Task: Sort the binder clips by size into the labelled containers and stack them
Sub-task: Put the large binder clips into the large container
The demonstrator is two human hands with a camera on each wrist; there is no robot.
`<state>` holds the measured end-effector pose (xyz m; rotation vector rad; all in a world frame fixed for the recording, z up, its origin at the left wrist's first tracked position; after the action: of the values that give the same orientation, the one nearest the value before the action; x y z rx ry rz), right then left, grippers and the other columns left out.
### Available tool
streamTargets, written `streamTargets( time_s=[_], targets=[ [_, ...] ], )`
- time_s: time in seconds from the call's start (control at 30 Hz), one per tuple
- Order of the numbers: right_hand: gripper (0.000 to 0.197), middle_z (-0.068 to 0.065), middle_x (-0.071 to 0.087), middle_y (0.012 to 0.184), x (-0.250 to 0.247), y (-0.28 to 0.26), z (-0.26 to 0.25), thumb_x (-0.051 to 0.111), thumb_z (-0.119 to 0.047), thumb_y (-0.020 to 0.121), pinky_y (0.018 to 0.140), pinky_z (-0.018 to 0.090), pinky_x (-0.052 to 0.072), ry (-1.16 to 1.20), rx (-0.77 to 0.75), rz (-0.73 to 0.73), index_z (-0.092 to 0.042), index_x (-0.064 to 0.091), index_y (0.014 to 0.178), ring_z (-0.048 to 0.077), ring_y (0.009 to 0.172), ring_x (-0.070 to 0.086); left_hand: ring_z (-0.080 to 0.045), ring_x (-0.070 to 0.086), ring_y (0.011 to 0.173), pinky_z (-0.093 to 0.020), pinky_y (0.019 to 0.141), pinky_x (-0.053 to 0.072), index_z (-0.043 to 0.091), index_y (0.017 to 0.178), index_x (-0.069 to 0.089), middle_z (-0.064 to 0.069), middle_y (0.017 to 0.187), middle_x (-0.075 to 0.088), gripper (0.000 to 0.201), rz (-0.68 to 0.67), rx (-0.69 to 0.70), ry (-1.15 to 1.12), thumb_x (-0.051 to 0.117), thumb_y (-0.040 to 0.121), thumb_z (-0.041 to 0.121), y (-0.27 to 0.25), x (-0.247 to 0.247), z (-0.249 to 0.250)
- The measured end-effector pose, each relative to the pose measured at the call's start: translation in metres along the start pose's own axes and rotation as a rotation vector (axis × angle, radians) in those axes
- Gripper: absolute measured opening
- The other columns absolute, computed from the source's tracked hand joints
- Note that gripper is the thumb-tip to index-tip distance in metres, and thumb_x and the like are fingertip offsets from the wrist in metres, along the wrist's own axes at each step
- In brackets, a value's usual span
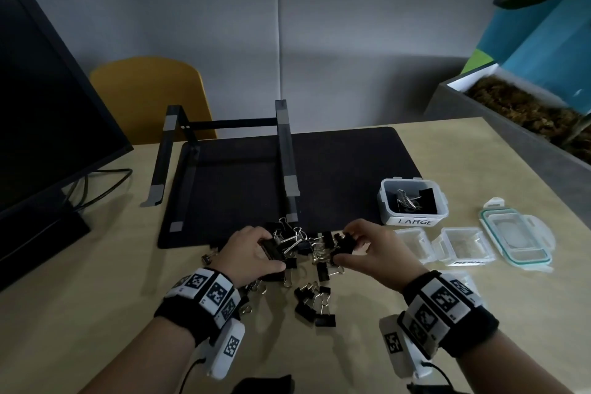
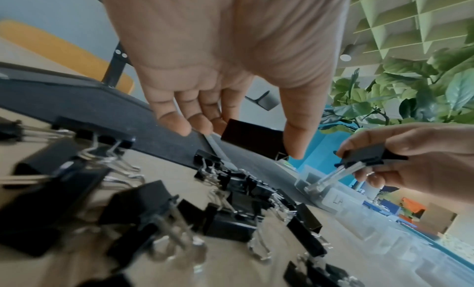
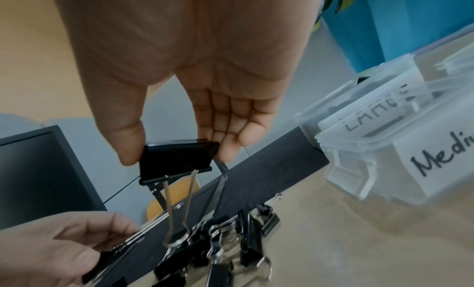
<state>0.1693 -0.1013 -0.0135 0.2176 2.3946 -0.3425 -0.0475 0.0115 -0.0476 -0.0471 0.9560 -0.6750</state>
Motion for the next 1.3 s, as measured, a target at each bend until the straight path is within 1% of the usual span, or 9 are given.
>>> streamTargets(
  time_s=[0.17,0.33,0.43,0.6,0.7,0.8,1.0,1.2,1.3],
  targets=[
    [0.029,-0.009,0.063,0.088,-0.033,0.003,0.015,0.075,-0.04,0.072,0.074,0.024,0.049,0.015,-0.019,0.138,-0.031,0.063,0.096,0.009,0.082,0.06,-0.005,0.053,0.1,-0.025,0.09,0.047,0.027,0.113,0.056,0.016,0.102,0.05,0.049,-0.019,0.068,-0.119,0.078,0.07,0.036,0.009,0.005,0.037],
    [0.021,-0.01,0.065,0.09,-0.074,0.009,0.04,0.076,-0.035,0.073,0.079,0.027,0.052,0.035,-0.002,0.225,-0.032,0.062,0.089,0.008,0.084,0.062,-0.003,0.054,0.101,-0.023,0.087,0.047,0.029,0.112,0.058,0.018,0.104,0.055,0.047,0.015,0.113,-0.136,0.078,0.07,0.037,0.021,0.012,0.074],
    [0.024,-0.007,0.067,0.094,-0.097,0.014,0.055,0.077,-0.03,0.073,0.081,0.028,0.052,0.022,0.014,0.256,-0.027,0.064,0.092,0.011,0.087,0.064,-0.002,0.054,0.1,-0.022,0.085,0.046,0.029,0.11,0.058,0.017,0.103,0.056,0.045,0.022,0.125,-0.15,0.078,0.071,0.036,0.028,0.017,0.093],
    [0.025,-0.004,0.065,0.099,-0.13,0.027,0.079,0.076,-0.024,0.074,0.077,0.023,0.044,-0.037,0.015,0.239,-0.024,0.063,0.097,0.014,0.091,0.063,-0.004,0.051,0.102,-0.025,0.091,0.046,0.027,0.117,0.056,0.01,0.106,0.054,0.052,0.01,0.157,-0.103,0.077,0.07,0.039,0.042,0.027,0.124],
    [0.027,-0.003,0.065,0.101,-0.145,0.038,0.098,0.075,-0.023,0.074,0.08,0.027,0.044,-0.08,0.023,0.227,-0.022,0.063,0.098,0.016,0.094,0.062,-0.006,0.051,0.105,-0.027,0.092,0.046,0.025,0.12,0.055,0.008,0.11,0.054,0.056,0.005,0.161,-0.074,0.077,0.07,0.041,0.053,0.033,0.139],
    [0.027,-0.003,0.065,0.102,-0.156,0.047,0.113,0.075,-0.025,0.075,0.084,0.029,0.045,-0.115,0.035,0.199,-0.022,0.063,0.099,0.018,0.098,0.062,-0.007,0.05,0.107,-0.027,0.093,0.045,0.024,0.122,0.054,0.008,0.113,0.053,0.057,-0.003,0.154,-0.034,0.075,0.072,0.041,0.064,0.04,0.153],
    [0.029,-0.002,0.063,0.102,-0.155,0.059,0.12,0.072,-0.036,0.077,0.077,0.025,0.036,-0.166,0.038,0.134,-0.022,0.062,0.1,0.016,0.097,0.055,-0.008,0.049,0.108,-0.022,0.09,0.041,0.024,0.123,0.053,0.009,0.112,0.052,0.056,0.016,0.117,0.013,0.075,0.073,0.04,0.081,0.056,0.17],
    [0.037,-0.001,0.053,0.094,-0.144,0.063,0.124,0.07,-0.047,0.075,0.071,0.026,0.04,-0.237,0.075,0.063,-0.018,0.055,0.094,0.017,0.085,0.053,-0.01,0.05,0.111,-0.021,0.09,0.039,0.022,0.125,0.053,0.005,0.117,0.053,0.058,0.052,0.088,0.019,0.074,0.074,0.039,0.087,0.066,0.178],
    [0.037,0.0,0.052,0.099,-0.142,0.064,0.126,0.068,-0.049,0.076,0.077,0.029,0.044,-0.292,0.086,0.016,-0.02,0.057,0.096,0.019,0.091,0.053,-0.01,0.05,0.111,-0.021,0.091,0.04,0.022,0.125,0.053,0.005,0.118,0.053,0.057,0.071,0.077,0.014,0.074,0.074,0.039,0.089,0.068,0.179]
  ],
)
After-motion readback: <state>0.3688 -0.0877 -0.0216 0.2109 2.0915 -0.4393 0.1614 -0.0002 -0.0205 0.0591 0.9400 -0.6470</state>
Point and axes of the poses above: each hand's wrist, its own y-axis towards the middle knuckle, its own x-axis out of the palm, z = x × y, the point moved 3 cm from there along y, towards the middle knuckle
